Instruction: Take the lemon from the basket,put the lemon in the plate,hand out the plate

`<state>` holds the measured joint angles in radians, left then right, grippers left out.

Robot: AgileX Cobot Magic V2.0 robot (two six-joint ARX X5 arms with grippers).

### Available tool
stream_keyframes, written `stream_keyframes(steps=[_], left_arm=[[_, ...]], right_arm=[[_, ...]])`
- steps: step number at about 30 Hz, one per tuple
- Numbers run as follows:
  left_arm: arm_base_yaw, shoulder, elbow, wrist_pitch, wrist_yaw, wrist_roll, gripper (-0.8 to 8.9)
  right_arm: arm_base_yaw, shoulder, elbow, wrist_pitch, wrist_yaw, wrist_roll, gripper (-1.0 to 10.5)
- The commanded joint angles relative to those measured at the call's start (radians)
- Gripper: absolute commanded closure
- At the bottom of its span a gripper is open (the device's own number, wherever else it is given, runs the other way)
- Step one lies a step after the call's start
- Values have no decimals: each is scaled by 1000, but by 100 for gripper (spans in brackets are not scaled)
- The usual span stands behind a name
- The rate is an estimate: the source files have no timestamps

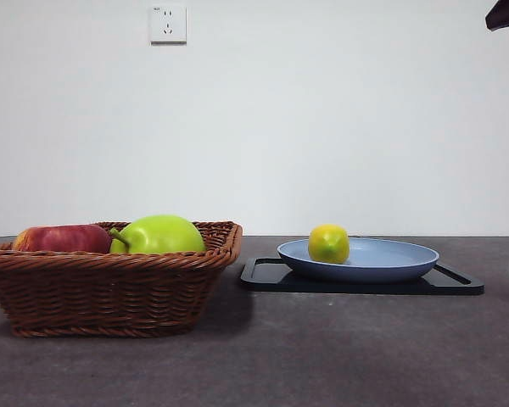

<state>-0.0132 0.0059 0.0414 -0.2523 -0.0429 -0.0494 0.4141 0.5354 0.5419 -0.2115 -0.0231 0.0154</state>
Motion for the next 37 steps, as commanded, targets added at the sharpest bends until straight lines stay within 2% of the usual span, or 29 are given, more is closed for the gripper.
stream_keyframes(steps=[1,10,15,19,23,28,37], left_arm=[[3,-4,-11,6,-4,-8,805],[3,-4,-11,6,-4,-8,805],[3,-4,-11,6,-4,-7,805],[3,-4,-11,6,-4,-8,805],[3,-4,-11,6,-4,-8,805],[3,-4,-11,6,-4,-8,805],[3,-4,-11,6,-4,-8,805]], right_arm=[[6,2,7,9,3,13,943],[5,-15,7,3,6,13,943],[-10,-116,-9,-25,57,-82,943],[-95,-229,-87,-24,43,-87,943],[-217,-347,-208,-25,-33,-62,943],[-342,-444,-338,-23,-82,-39,943],[-381,-518,-473,-21,-79,-40,943]])
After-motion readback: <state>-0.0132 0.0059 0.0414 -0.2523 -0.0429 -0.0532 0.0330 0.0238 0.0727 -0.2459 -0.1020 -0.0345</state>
